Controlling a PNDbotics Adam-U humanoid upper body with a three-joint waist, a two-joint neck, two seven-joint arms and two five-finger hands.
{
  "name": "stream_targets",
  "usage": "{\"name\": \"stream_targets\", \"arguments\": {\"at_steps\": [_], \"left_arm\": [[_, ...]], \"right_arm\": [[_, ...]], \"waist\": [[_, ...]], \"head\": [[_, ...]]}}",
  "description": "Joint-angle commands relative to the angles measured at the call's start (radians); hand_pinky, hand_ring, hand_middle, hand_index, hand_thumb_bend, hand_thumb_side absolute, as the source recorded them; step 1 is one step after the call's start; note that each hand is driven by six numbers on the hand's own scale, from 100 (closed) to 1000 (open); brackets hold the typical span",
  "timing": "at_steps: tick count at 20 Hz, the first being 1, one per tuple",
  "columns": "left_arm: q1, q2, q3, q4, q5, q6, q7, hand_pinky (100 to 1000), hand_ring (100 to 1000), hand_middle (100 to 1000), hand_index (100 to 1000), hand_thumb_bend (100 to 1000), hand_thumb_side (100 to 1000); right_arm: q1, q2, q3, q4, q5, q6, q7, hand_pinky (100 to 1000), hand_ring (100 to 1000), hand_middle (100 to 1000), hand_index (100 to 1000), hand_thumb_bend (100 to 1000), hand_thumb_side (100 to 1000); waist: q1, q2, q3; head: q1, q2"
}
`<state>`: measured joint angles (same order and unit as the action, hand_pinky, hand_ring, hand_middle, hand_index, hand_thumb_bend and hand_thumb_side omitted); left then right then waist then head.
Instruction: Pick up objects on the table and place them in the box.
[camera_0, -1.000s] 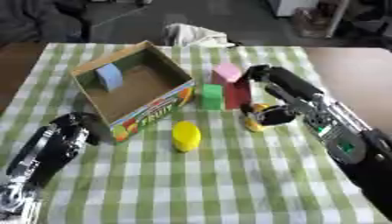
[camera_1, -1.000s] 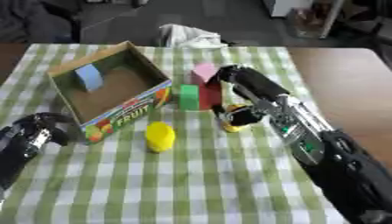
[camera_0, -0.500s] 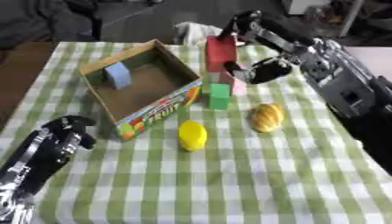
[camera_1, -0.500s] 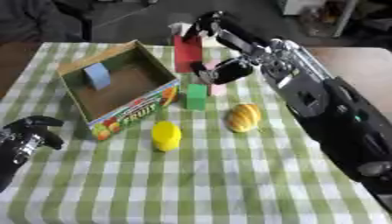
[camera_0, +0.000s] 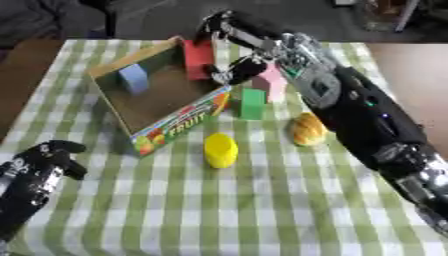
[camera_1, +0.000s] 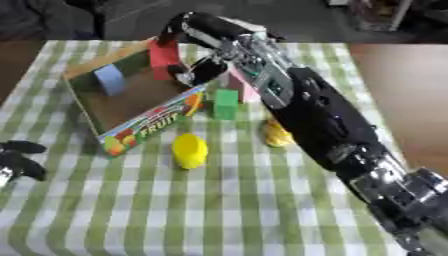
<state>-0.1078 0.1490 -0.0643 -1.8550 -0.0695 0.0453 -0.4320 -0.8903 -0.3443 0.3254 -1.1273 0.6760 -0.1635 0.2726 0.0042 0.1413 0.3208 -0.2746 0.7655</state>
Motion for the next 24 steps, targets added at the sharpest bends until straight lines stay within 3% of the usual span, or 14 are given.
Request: {"name": "stream_targets", "arguments": {"at_steps": [1, 3, 6, 8, 12, 16, 18, 21, 24], "left_arm": [[-0.014, 0.011, -0.004, -0.02, 0.01, -0.005, -0.01, 587, 562, 682, 706, 100, 597], [-0.013, 0.013, -0.003, -0.018, 0.009, -0.004, -0.011, 587, 562, 682, 706, 100, 598], [-0.015, 0.014, -0.003, -0.019, 0.007, -0.003, -0.01, 586, 561, 681, 706, 100, 599], [-0.015, 0.014, -0.004, -0.019, 0.006, -0.001, -0.011, 587, 561, 681, 706, 100, 600], [-0.014, 0.015, -0.001, -0.02, 0.004, 0.001, -0.007, 587, 561, 681, 706, 100, 600], [-0.012, 0.015, 0.0, -0.02, 0.002, 0.001, -0.005, 587, 561, 681, 707, 100, 601], [-0.009, 0.016, 0.002, -0.019, 0.001, 0.002, -0.003, 587, 561, 680, 707, 100, 602], [-0.008, 0.017, 0.004, -0.018, -0.001, 0.003, -0.001, 587, 561, 680, 707, 100, 605], [-0.005, 0.019, 0.006, -0.018, -0.003, 0.004, 0.002, 587, 560, 680, 706, 100, 606]], "right_arm": [[-0.037, 0.03, -0.054, 0.12, 0.086, 0.037, -0.054, 745, 850, 594, 752, 128, 159], [-0.041, 0.042, -0.066, 0.16, 0.122, 0.061, -0.103, 749, 856, 627, 794, 178, 293], [-0.041, 0.046, -0.063, 0.172, 0.149, 0.074, -0.129, 771, 887, 756, 900, 292, 595], [-0.04, 0.046, -0.06, 0.165, 0.158, 0.074, -0.12, 776, 901, 798, 917, 314, 641], [-0.041, 0.038, -0.055, 0.141, 0.152, 0.066, -0.076, 805, 933, 870, 947, 305, 626], [-0.041, 0.023, -0.064, 0.116, 0.13, 0.063, -0.019, 815, 949, 886, 947, 297, 574], [-0.044, 0.003, -0.081, 0.103, 0.123, 0.102, -0.041, 816, 946, 885, 946, 317, 530], [-0.052, -0.031, -0.114, 0.126, 0.148, 0.206, -0.122, 828, 962, 896, 948, 344, 465], [-0.053, -0.067, -0.143, 0.177, 0.169, 0.284, -0.179, 837, 973, 901, 948, 357, 457]], "waist": [[0.002, -0.01, 0.008], [-0.001, -0.009, 0.011], [-0.009, -0.009, 0.009], [-0.012, -0.01, 0.006], [-0.012, -0.008, 0.0], [-0.011, -0.008, -0.01], [-0.011, -0.008, -0.016], [-0.011, -0.008, -0.025], [-0.011, -0.01, -0.034]], "head": [[-0.029, 0.005], [-0.035, 0.005], [-0.034, 0.005], [-0.033, 0.005], [-0.033, 0.005], [-0.033, 0.005], [-0.031, 0.005], [-0.029, 0.005], [-0.025, 0.005]]}}
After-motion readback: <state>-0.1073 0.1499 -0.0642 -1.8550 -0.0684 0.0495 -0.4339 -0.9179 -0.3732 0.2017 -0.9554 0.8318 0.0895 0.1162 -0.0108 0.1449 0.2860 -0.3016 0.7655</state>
